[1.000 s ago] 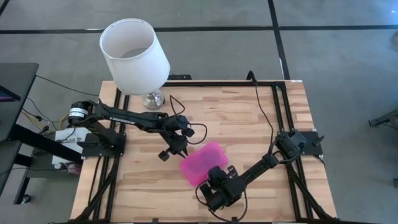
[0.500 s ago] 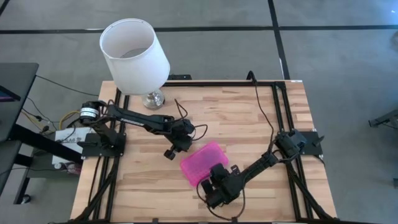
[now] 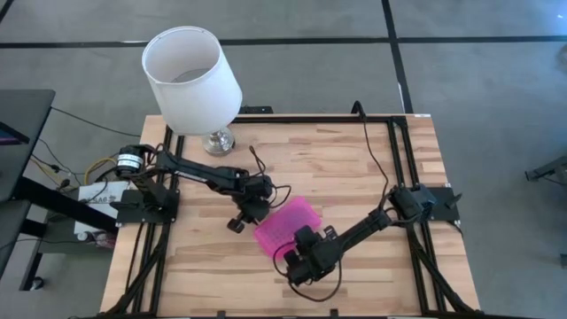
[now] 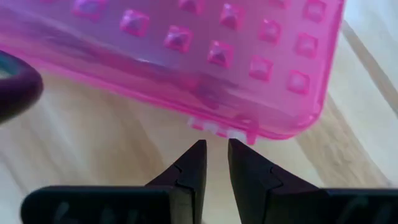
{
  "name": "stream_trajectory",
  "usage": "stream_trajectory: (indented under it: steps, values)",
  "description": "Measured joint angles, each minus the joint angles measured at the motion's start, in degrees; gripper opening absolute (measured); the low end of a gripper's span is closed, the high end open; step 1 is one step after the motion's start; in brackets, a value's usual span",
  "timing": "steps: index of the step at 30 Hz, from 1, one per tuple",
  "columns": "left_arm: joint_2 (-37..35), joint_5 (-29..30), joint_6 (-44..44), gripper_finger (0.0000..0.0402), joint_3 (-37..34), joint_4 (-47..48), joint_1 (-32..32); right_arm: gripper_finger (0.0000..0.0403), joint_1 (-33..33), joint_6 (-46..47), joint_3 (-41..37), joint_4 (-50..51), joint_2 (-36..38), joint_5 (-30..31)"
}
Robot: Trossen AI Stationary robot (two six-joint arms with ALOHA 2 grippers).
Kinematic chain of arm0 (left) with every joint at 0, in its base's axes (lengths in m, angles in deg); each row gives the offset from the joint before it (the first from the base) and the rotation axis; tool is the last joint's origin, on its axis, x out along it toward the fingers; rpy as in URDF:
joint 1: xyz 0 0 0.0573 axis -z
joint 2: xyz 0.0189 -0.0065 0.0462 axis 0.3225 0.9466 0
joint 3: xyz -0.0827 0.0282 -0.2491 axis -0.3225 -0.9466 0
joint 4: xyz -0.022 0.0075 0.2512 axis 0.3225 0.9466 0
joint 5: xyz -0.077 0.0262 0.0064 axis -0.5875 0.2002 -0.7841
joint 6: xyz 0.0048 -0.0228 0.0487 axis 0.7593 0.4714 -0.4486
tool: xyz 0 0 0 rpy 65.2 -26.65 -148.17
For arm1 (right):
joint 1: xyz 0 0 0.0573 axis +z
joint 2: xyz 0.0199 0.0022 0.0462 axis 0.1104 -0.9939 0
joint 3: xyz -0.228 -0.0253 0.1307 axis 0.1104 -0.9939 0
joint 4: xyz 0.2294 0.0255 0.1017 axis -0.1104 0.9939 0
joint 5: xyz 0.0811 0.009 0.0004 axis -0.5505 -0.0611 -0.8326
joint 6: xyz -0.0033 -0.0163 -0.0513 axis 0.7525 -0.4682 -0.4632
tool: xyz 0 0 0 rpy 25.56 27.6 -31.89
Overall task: Pick & place school supplies into a supply box
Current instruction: Adjust the pink supply box
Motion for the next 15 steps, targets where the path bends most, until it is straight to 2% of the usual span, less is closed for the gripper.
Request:
stream_trajectory:
  steps: [15]
  values:
    - [0.0,-0.89,4.07,0.0061,-0.57,1.53,3.54,0.0081,-2.48,-16.24,-0.02,-4.08,0.02,1.31]
